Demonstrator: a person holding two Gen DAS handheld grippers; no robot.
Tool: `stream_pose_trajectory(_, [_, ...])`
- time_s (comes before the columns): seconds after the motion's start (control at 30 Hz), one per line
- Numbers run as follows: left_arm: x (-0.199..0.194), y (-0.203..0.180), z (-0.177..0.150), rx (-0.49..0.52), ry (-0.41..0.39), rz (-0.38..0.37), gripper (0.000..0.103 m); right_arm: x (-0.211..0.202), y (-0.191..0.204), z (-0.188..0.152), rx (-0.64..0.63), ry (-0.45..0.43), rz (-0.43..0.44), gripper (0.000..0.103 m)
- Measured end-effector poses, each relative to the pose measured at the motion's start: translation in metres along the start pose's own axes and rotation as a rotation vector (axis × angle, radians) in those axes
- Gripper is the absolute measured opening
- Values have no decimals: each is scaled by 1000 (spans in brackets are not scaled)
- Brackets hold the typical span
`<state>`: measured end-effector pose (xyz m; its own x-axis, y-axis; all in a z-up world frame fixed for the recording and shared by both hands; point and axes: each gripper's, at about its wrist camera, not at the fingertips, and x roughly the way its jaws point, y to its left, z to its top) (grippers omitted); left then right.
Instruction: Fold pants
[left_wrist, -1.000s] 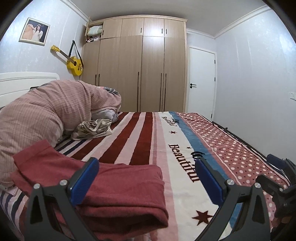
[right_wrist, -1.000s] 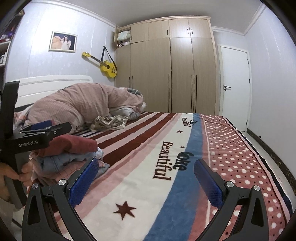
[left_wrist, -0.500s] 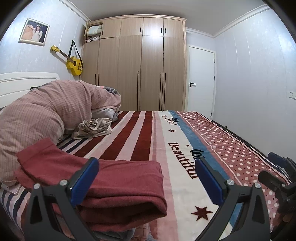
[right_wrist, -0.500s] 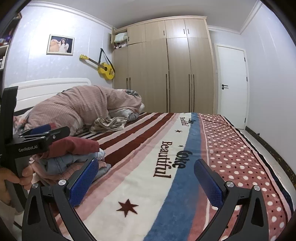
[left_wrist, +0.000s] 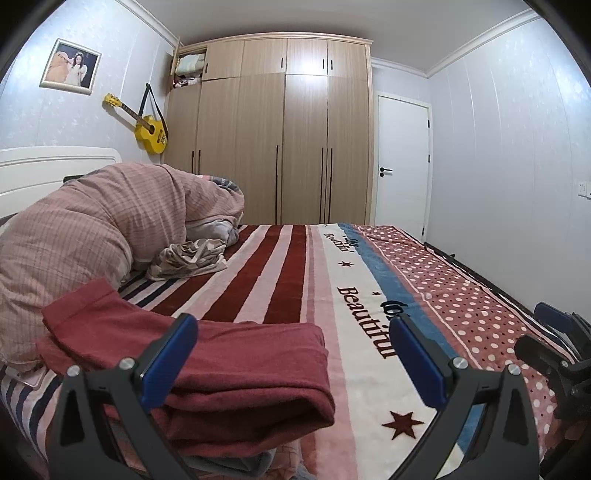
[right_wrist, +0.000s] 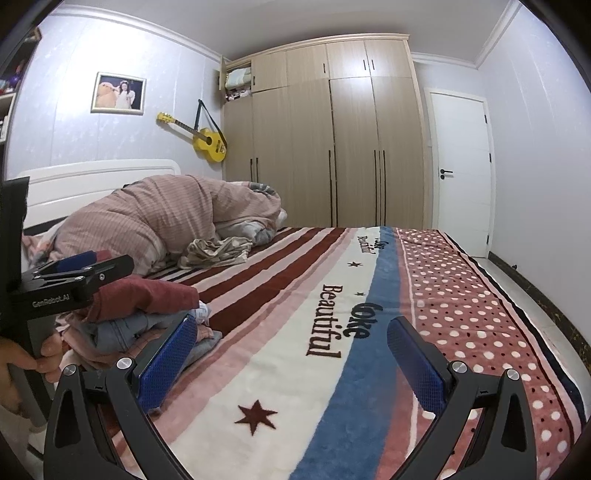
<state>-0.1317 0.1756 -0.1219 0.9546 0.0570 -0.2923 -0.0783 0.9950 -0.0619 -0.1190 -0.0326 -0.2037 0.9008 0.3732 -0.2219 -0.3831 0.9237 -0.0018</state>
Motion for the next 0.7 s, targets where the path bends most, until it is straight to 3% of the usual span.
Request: stream_pose_trajectory(0.7, [-10,-14,2,1,-14,-13,102,-11,1,1,5,-4,-8,102])
